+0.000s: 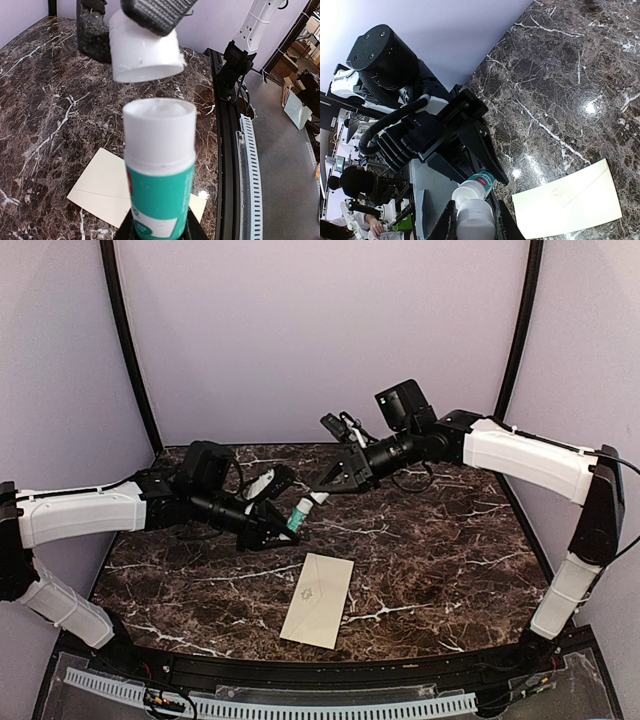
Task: Place the letter into the envelope and seal it
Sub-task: Close the solid glue cap on the solid glue.
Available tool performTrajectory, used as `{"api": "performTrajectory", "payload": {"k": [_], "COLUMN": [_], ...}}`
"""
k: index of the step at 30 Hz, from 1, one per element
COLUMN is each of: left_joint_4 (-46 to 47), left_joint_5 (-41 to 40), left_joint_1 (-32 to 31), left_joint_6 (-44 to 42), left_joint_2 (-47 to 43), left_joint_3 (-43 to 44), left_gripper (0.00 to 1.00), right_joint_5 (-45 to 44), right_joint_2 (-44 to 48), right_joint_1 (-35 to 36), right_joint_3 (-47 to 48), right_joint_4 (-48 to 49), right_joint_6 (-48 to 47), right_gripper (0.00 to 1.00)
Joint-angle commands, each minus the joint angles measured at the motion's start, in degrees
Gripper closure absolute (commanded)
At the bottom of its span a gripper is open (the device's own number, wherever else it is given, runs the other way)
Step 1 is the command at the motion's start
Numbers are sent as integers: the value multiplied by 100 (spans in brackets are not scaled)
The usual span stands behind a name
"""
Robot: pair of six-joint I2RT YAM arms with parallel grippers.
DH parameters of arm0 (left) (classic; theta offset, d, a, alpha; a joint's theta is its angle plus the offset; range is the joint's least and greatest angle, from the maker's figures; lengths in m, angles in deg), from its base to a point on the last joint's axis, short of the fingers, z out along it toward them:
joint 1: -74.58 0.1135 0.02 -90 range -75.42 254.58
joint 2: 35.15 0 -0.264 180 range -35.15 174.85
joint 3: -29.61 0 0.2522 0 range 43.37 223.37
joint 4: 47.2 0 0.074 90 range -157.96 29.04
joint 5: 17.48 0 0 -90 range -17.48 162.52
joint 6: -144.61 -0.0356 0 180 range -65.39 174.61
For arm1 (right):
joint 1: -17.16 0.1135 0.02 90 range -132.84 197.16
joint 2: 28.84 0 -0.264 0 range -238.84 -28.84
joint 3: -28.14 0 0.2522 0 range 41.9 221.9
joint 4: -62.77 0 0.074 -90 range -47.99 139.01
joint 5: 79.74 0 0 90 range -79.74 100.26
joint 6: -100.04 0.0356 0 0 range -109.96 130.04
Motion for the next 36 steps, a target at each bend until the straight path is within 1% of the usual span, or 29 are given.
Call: {"api": "performTrajectory", "payload": {"k": [1,36], "left_joint_4": [-47,-70], "left_joint_5": [105,99], "left_joint_1": [-28,-90], "left_joint_6": [-64,-61], "left_joint_2": [-31,-61], "left_joint_3": [64,81], "left_gripper": [100,100], "right_joint_5": [107,11], "right_joint_2": [9,-37], "right_joint_1": [94,218], "right_joint_3": [166,131], "right_joint_4": [214,180], "right_joint_6": [38,28], "right_gripper": [94,98]}}
